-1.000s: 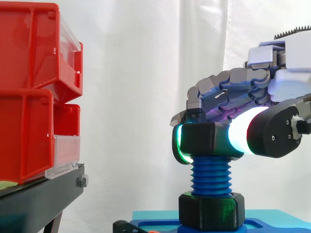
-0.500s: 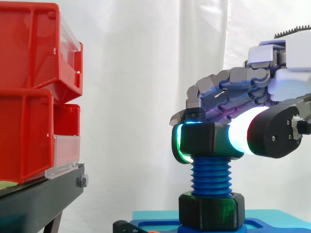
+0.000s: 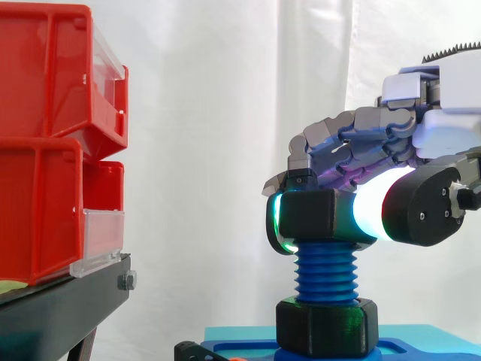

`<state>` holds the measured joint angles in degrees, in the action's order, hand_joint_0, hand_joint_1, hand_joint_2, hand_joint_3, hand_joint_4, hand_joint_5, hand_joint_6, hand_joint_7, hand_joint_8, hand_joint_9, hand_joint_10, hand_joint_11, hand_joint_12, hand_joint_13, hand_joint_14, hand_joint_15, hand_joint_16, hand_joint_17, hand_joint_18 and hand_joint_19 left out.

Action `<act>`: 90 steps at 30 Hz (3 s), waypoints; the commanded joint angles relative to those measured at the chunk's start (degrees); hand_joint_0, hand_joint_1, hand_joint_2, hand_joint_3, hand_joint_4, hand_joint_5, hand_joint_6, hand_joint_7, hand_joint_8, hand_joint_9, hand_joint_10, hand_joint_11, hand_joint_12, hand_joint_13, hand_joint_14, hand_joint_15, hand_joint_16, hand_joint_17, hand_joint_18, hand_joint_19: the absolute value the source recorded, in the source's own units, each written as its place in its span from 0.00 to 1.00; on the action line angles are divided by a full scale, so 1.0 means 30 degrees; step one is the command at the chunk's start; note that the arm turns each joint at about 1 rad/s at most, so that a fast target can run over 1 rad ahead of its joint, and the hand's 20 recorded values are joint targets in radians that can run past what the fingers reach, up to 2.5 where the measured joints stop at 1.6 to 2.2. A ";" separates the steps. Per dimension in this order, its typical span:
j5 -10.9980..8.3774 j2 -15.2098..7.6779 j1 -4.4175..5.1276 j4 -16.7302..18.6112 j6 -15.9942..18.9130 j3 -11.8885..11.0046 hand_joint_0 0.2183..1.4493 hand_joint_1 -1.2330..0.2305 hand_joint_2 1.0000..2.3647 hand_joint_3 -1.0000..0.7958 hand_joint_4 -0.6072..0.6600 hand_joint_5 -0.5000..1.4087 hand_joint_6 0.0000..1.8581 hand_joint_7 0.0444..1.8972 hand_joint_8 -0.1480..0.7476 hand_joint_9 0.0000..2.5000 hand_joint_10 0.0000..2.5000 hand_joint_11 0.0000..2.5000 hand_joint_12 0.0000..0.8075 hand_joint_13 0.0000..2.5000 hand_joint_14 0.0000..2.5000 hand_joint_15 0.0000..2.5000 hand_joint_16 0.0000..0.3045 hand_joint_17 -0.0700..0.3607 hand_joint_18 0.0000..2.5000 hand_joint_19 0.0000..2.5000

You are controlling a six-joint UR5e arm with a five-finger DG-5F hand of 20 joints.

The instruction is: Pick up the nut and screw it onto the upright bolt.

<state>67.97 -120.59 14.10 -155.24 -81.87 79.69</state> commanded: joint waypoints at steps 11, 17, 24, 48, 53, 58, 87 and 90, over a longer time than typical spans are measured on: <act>0.0079 0.0001 0.0018 0.0008 -0.0044 0.0007 0.20 0.47 0.00 0.28 0.75 0.18 0.27 0.64 0.52 0.16 0.00 0.00 0.49 0.20 0.00 0.00 0.17 0.43 0.18 0.00; 0.0167 0.0001 0.0106 0.0154 -0.0307 0.0007 0.20 0.47 0.00 0.28 0.75 0.18 0.27 0.64 0.52 0.16 0.00 0.00 0.49 0.20 0.00 0.00 0.17 0.43 0.18 0.00; 0.0402 0.0001 0.0106 0.0301 -0.0366 0.0007 0.20 0.47 0.00 0.28 0.75 0.18 0.27 0.64 0.52 0.16 0.00 0.00 0.49 0.20 0.00 0.00 0.17 0.43 0.18 0.00; 0.0402 0.0001 -0.0099 0.1150 -0.0337 0.0799 0.20 0.47 0.00 0.28 0.75 0.18 0.27 0.65 0.52 0.16 0.00 0.00 0.49 0.21 0.00 0.00 0.17 0.43 0.19 0.00; 0.0402 0.0001 -0.0099 0.1121 -0.0337 0.0799 0.21 0.46 0.00 0.28 0.75 0.18 0.27 0.65 0.52 0.16 0.00 0.00 0.48 0.21 0.00 0.00 0.17 0.43 0.19 0.00; 0.0402 0.0001 -0.0129 0.1121 -0.0366 0.0799 0.20 0.46 0.00 0.28 0.75 0.18 0.27 0.64 0.52 0.16 0.00 0.00 0.48 0.21 0.00 0.00 0.17 0.43 0.19 0.00; 0.0782 0.0001 -0.0187 0.1326 -0.0630 0.0769 0.16 0.49 0.00 0.28 0.74 0.15 0.27 0.51 0.54 0.15 0.00 0.00 0.52 0.20 0.00 0.00 0.19 0.47 0.19 0.00; 0.0841 0.0030 -0.0187 0.1326 -0.0630 0.0769 0.14 0.51 0.00 0.28 0.73 0.15 0.27 0.47 0.55 0.15 0.00 0.00 0.54 0.21 0.00 0.00 0.20 0.48 0.20 0.00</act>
<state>70.33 -120.56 13.55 -151.25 -83.77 82.01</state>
